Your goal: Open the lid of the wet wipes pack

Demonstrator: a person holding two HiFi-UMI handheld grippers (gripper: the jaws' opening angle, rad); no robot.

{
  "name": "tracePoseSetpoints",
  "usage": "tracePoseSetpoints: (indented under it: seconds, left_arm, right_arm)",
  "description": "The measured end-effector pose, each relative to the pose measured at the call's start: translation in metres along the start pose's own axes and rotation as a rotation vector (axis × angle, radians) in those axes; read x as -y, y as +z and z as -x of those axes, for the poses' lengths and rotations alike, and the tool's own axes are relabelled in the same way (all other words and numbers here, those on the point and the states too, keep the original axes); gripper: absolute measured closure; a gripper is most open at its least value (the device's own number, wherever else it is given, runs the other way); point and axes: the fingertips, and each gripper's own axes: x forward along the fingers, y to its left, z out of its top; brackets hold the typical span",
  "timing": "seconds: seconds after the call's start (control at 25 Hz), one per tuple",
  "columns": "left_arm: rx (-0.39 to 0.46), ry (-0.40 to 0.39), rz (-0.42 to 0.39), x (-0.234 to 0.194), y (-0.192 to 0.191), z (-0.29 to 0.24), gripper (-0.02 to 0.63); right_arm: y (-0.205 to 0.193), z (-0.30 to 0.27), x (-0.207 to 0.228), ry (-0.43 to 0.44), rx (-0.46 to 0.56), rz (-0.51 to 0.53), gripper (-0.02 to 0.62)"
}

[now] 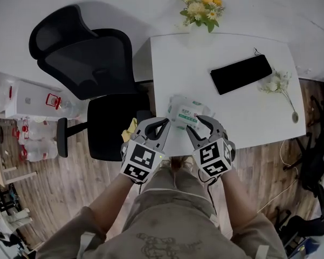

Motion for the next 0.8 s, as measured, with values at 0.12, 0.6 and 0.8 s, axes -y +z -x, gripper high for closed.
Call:
tracePoseSetpoints:
  seconds: [0.12,0.6,0.8]
  left_arm:
    - [-0.056,-0.016,0.017,-0.001,-0.023,-0.016,0.589]
    - [-0.229,-0.124,0.047,0.012,-0.099,-0.072,0.589]
    - [-0.279,-0.135,0.061,0.010,-0.123,-0.087,0.589]
  right_arm:
    - [-0.014,-0.019,-0.003,0.007,-0.040,0.018,0.411]
    - [-0.063,-0.069,-0.013,0.006,-0.187,0.140,0.411]
    - [-0.067,-0.075,-0.014,0.003,-0.200,0.178,0.414]
